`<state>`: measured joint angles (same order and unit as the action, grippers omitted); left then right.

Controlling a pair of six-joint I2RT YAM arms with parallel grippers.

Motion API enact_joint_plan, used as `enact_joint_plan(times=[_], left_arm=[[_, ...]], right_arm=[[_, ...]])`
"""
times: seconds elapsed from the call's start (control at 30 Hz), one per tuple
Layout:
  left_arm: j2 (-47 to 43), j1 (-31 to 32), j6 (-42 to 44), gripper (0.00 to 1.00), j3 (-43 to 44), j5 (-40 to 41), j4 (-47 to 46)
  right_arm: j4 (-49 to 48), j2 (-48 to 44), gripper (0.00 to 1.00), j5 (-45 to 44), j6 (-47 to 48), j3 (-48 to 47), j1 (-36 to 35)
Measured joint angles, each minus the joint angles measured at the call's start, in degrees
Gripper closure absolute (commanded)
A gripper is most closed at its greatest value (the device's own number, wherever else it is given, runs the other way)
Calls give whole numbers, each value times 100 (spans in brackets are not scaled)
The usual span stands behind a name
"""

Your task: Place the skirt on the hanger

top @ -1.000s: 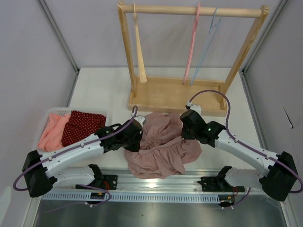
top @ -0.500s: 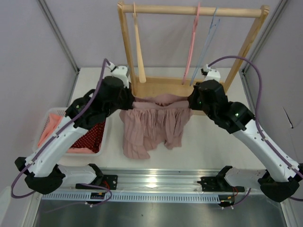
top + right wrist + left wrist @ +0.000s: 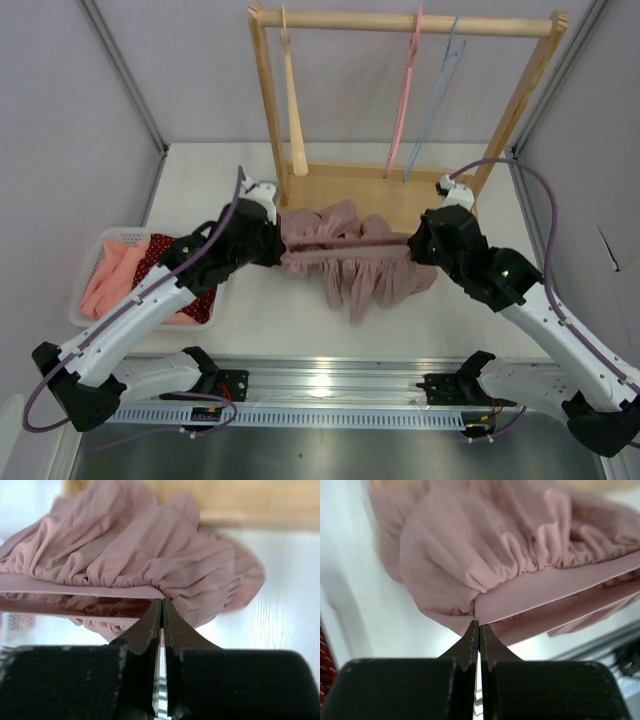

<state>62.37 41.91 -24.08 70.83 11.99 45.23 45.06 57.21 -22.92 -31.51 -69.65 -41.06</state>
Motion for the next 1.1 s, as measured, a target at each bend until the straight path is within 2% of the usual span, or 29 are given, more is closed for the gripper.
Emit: enact_joint_plan(times=[0.17, 0.3, 0.47, 0.63, 0.9, 1.1], left_arm=[[-227, 4, -529, 100, -2120, -699, -723], [-168, 35, -782, 100, -2868, -1075, -1145], [87, 144, -881, 99, -2949, -1241, -1613], [127, 341, -887, 84, -2949, -1338, -1823], [44, 361, -796, 76, -2588, -1213, -1488], [-101, 361, -737, 73, -2385, -1069, -1381]], right_arm=[[-328, -433, 100, 470, -619, 2004, -92], [-647, -391, 100, 734, -984, 2927, -286], [-1034, -173, 100, 708, -1300, 3342, -702], [-1185, -79, 100, 490, -1467, 3353, -1182], [-1187, -219, 100, -42, -1497, 3123, -1327], [-1342, -841, 100, -431, -1349, 2959, -1325]])
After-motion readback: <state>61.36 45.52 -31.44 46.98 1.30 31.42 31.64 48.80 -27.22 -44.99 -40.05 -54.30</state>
